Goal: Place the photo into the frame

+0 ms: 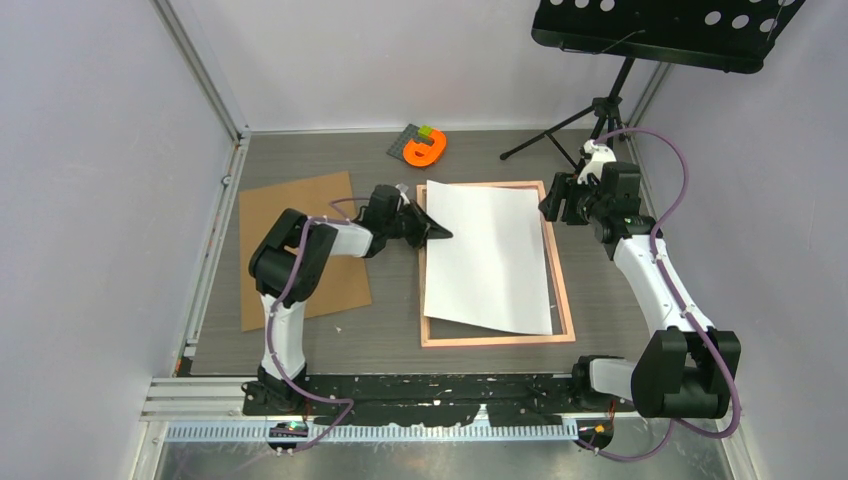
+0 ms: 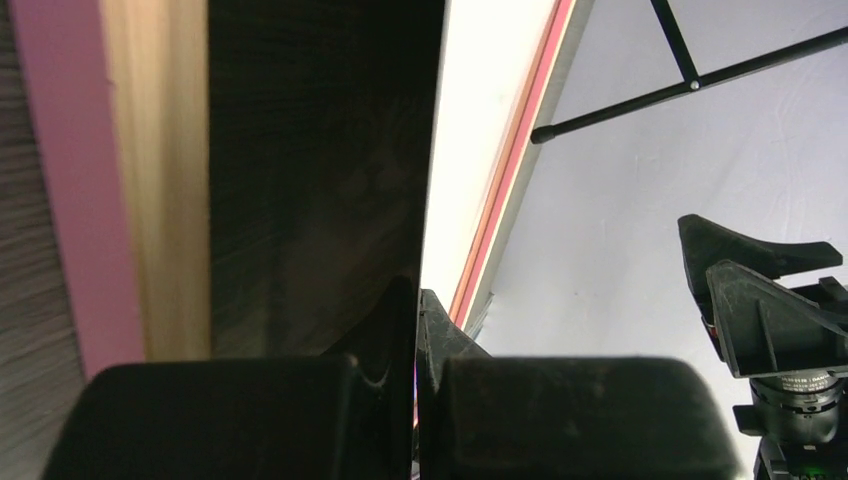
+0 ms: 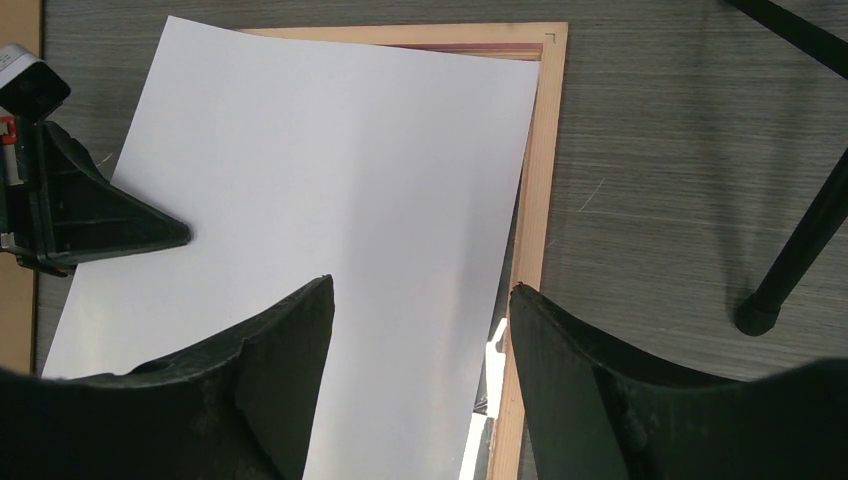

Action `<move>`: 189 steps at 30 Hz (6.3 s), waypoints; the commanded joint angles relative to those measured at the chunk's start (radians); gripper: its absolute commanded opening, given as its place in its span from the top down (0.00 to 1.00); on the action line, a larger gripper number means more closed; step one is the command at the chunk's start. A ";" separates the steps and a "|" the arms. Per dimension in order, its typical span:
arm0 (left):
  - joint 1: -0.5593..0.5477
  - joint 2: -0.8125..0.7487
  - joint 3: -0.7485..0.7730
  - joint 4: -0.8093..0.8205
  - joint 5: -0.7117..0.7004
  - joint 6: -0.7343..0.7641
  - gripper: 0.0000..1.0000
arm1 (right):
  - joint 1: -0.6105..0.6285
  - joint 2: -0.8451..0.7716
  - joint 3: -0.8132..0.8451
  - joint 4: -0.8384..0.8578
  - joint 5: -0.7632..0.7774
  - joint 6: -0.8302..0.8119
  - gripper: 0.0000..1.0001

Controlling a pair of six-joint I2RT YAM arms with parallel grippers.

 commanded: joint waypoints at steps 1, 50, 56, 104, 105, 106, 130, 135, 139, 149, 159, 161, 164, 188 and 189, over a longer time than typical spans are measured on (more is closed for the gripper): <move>-0.022 0.001 -0.024 0.110 -0.020 -0.053 1.00 | -0.003 -0.031 0.001 0.048 -0.004 0.000 0.29; -0.052 -0.123 0.032 -0.353 -0.099 0.123 0.50 | -0.011 -0.034 -0.008 0.053 -0.005 0.000 0.29; -0.055 -0.142 0.130 -0.545 -0.145 0.234 0.29 | -0.011 -0.056 -0.017 0.057 -0.005 0.002 0.28; -0.111 -0.209 0.320 -0.896 -0.306 0.537 0.10 | -0.024 -0.080 -0.039 0.078 -0.024 0.017 0.28; -0.112 -0.220 0.322 -0.913 -0.309 0.555 0.09 | -0.025 -0.080 -0.039 0.078 -0.026 0.015 0.28; -0.112 -0.229 0.326 -0.929 -0.314 0.579 0.09 | -0.025 -0.084 -0.039 0.078 -0.029 0.014 0.28; 0.553 -0.591 0.136 -1.249 -0.493 1.336 0.00 | 0.543 0.317 0.392 -0.002 0.017 -0.049 0.07; 0.786 -0.497 0.189 -1.352 -0.353 1.444 0.01 | 0.675 0.543 0.585 -0.025 -0.007 0.044 0.07; 0.905 -0.404 0.243 -1.409 -0.309 1.506 0.02 | 0.744 0.692 0.730 -0.041 -0.028 0.112 0.07; 1.009 -0.242 0.336 -1.411 -0.299 1.571 0.02 | 0.791 1.031 1.020 -0.090 -0.103 0.227 0.07; 1.025 -0.129 0.355 -1.400 -0.249 1.580 0.07 | 0.811 1.193 1.138 -0.081 -0.200 0.269 0.07; 1.024 -0.117 0.356 -1.399 -0.245 1.580 0.08 | 0.811 1.211 1.151 -0.081 -0.208 0.273 0.07; 1.025 -0.098 0.360 -1.398 -0.250 1.579 0.08 | 0.812 1.235 1.164 -0.078 -0.220 0.281 0.07; 1.031 -0.095 0.326 -1.381 -0.118 1.584 0.17 | 0.838 1.323 1.191 -0.055 -0.276 0.341 0.07; 1.031 -0.099 0.324 -1.382 -0.105 1.590 0.17 | 0.839 1.321 1.184 -0.052 -0.281 0.343 0.07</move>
